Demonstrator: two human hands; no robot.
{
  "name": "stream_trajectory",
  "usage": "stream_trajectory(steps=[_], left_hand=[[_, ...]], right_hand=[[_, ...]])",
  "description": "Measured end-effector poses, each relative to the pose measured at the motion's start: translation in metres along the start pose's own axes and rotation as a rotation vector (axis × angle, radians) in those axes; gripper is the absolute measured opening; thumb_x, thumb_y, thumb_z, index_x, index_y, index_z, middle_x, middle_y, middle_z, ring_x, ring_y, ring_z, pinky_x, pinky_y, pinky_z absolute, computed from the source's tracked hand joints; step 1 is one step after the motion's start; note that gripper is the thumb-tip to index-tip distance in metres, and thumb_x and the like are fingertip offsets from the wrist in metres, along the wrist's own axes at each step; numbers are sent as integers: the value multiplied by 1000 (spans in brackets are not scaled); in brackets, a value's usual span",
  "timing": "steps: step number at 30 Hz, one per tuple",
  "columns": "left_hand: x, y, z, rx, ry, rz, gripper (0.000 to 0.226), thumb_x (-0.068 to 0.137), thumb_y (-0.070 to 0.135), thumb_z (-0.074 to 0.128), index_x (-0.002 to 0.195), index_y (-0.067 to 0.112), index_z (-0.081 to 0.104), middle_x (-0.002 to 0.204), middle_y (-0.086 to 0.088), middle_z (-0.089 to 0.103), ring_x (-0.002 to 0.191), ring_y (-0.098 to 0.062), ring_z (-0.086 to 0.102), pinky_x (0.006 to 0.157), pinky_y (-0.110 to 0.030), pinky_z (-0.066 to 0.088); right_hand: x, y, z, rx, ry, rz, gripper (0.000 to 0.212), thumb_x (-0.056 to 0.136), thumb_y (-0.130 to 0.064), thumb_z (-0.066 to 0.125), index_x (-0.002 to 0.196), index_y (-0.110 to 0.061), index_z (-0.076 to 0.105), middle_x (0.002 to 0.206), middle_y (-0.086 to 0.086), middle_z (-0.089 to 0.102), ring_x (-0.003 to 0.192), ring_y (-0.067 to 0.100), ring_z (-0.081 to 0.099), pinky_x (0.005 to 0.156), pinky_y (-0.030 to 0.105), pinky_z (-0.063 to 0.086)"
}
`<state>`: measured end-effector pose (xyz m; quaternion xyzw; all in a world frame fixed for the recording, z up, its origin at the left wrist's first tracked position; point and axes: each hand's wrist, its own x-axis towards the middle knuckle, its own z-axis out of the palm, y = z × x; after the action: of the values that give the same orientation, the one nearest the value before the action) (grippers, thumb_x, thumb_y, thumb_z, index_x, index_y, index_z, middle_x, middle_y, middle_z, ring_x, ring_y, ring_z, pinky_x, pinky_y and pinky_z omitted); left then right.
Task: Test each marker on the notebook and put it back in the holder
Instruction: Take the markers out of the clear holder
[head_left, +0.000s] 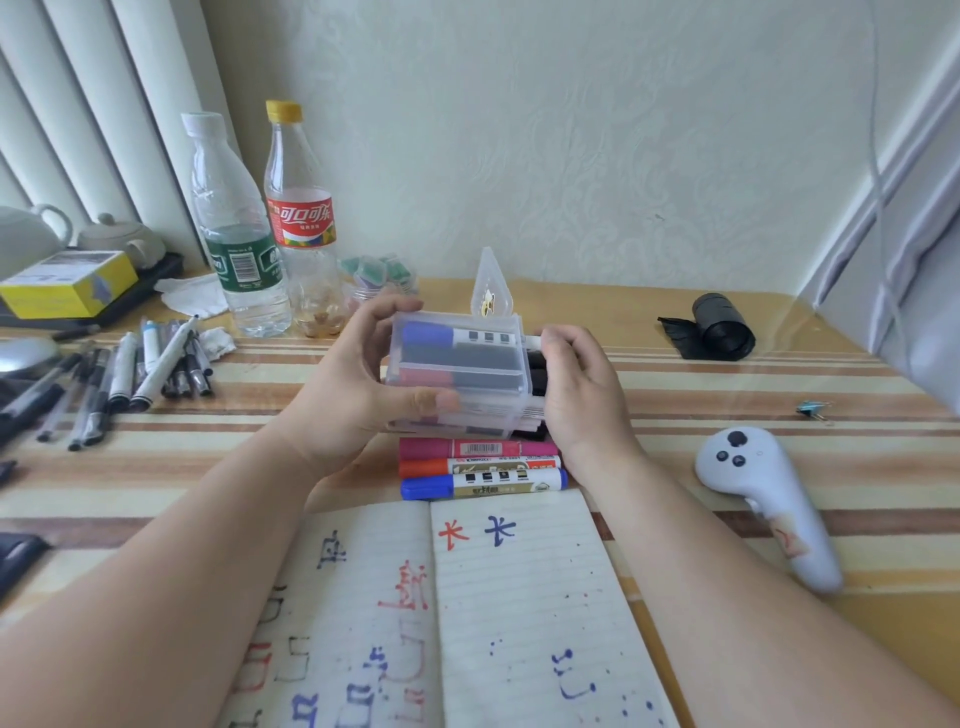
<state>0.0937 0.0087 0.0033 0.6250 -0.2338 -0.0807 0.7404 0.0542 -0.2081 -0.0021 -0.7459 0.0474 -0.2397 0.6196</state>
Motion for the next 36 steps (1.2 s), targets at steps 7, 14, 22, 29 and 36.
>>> stream_trajectory(steps=[7, 14, 22, 29, 36], left_hand=[[6, 4, 19, -85, 189, -358, 85, 64, 70, 82, 130, 21, 63, 124, -7, 72, 113, -31, 70, 100, -51, 53], [4, 9, 20, -77, 274, -89, 95, 61, 38, 92, 142, 23, 45, 126, -10, 68, 105, -25, 73, 81, -39, 60], [5, 5, 9, 142, 10, -91, 101, 51, 51, 98, 138, 27, 51, 135, 1, 66, 126, -20, 62, 111, -51, 45], [7, 13, 8, 269, 45, 70, 86, 63, 38, 95, 136, 13, 56, 129, -6, 69, 121, -28, 65, 106, -57, 49], [11, 13, -10, 186, 144, 135, 97, 66, 46, 94, 147, 17, 50, 142, -10, 60, 135, -32, 54, 113, -61, 39]], right_hand=[[-2, -3, -2, 0, 7, -105, 22, 105, -32, 53, 118, -21, 67, 109, -16, 68, 99, -12, 59, 82, 4, 41], [2, -2, -5, 268, -15, 122, 24, 83, -36, 55, 100, -31, 71, 105, 4, 72, 104, 29, 66, 88, 52, 51], [7, 2, -3, 229, -29, 168, 23, 96, -47, 60, 101, -29, 75, 108, -6, 74, 113, 22, 66, 104, 58, 49], [6, 2, -5, 388, 0, 270, 25, 89, -45, 67, 104, -28, 76, 110, -6, 76, 109, 20, 69, 102, 49, 53], [10, 2, -9, 509, 78, 298, 13, 93, -19, 67, 102, -14, 75, 94, 11, 76, 89, 31, 75, 73, 46, 59]])
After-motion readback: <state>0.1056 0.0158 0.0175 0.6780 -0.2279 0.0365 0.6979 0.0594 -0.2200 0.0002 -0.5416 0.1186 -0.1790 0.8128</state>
